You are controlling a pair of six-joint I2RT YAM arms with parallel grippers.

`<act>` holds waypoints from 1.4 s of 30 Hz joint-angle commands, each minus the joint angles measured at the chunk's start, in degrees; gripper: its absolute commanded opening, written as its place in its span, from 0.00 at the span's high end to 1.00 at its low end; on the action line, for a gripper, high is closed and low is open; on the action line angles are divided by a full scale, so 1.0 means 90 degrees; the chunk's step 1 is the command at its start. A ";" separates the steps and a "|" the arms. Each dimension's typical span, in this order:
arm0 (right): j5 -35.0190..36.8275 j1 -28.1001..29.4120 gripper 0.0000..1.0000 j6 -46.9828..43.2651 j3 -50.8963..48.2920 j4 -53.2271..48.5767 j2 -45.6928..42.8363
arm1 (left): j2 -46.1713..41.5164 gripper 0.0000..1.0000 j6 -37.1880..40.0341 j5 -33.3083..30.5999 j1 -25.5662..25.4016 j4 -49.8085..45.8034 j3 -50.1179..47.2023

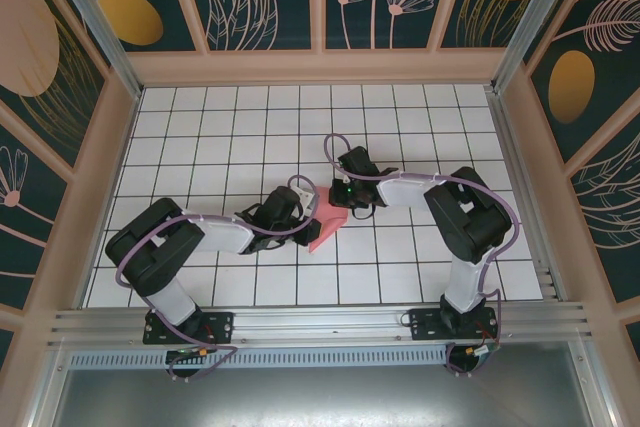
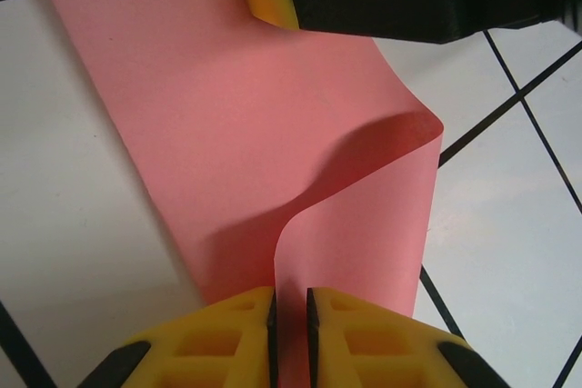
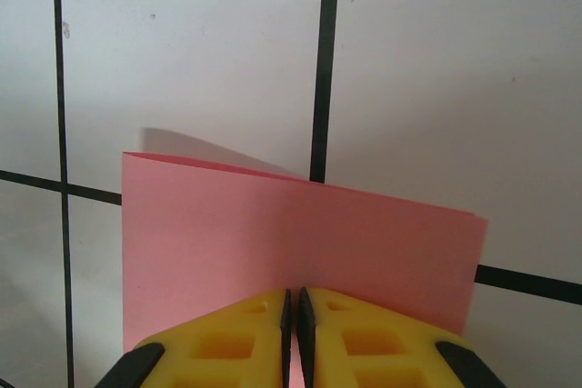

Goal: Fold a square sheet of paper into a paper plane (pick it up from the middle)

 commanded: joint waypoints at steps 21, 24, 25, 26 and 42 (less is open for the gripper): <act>0.0239 0.0125 0.83 -0.0105 -0.0080 -0.0564 0.0419 | -0.0216 0.83 -0.0112 -0.0242 0.0032 0.0024 -0.0188; 0.0220 0.0126 0.83 -0.0095 -0.0061 -0.0565 0.0433 | -0.0177 0.83 -0.0131 -0.0344 0.0028 0.0011 -0.0205; 0.0211 0.0126 0.83 -0.0095 -0.0063 -0.0568 0.0439 | -0.0168 0.83 -0.0122 -0.0361 0.0036 0.0029 -0.0212; 0.0210 0.0134 0.83 -0.0095 -0.0065 -0.0569 0.0435 | -0.0158 0.83 -0.0121 -0.0360 0.0033 0.0050 -0.0215; 0.0229 0.0135 0.83 -0.0066 -0.0078 -0.0578 0.0463 | -0.0437 0.82 0.0152 -0.0092 0.0027 0.0263 -0.0228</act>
